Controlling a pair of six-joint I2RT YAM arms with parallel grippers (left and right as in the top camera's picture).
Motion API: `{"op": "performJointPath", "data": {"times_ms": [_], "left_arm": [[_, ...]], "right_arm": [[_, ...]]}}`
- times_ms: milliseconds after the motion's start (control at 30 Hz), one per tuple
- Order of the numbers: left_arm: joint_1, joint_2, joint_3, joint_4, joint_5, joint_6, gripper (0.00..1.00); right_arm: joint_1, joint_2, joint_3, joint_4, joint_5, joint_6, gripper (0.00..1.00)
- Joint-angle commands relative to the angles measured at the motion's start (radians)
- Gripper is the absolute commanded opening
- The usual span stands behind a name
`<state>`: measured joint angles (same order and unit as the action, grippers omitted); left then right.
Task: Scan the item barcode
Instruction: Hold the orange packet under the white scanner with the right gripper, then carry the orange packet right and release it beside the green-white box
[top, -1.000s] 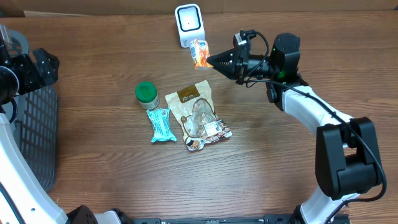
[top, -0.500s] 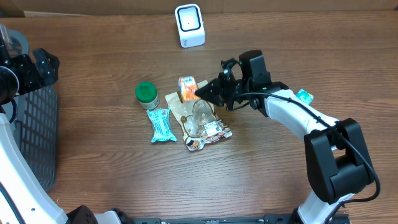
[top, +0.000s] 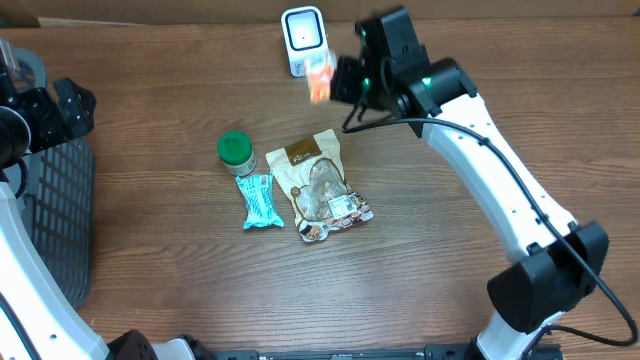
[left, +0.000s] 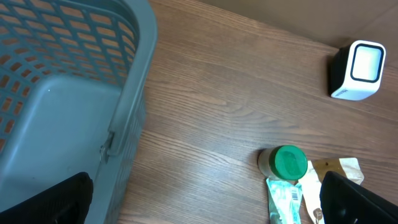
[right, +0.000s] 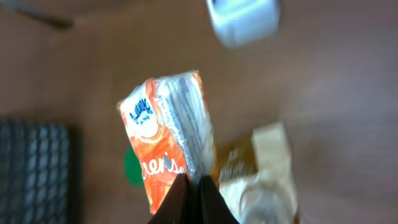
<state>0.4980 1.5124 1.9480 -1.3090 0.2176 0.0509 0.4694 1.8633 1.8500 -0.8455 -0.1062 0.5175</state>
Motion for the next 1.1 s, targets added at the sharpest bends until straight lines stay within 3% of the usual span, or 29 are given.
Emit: {"op": "performJointPath", "data": {"times_ms": [0,100,300,533,633,900,1067], "left_arm": [[-0.001,0.004,0.003,0.004,0.015,-0.013,1.00],[-0.001,0.004,0.003,0.004,0.015,-0.013,1.00],[-0.001,0.004,0.003,0.004,0.015,-0.013,1.00],[-0.001,0.004,0.003,0.004,0.014,-0.013,1.00],[-0.001,0.004,0.003,0.004,0.014,-0.014,0.99],[-0.001,0.004,0.003,0.004,0.014,-0.014,1.00],[-0.001,0.004,0.003,0.004,0.014,-0.014,1.00]], "right_arm": [[0.045,-0.003,0.127,0.024,0.384,-0.128,0.04],[0.080,0.020,0.172,0.097,0.519,-0.243,0.04],[0.158,0.147,0.175,0.388,0.750,-0.608,0.04],[0.164,0.400,0.174,0.713,0.771,-1.051,0.04],[0.161,0.495,0.174,0.797,0.776,-1.176,0.04],[0.130,0.602,0.173,0.929,0.772,-1.226,0.04],[0.098,0.604,0.173,0.938,0.660,-1.225,0.04]]}}
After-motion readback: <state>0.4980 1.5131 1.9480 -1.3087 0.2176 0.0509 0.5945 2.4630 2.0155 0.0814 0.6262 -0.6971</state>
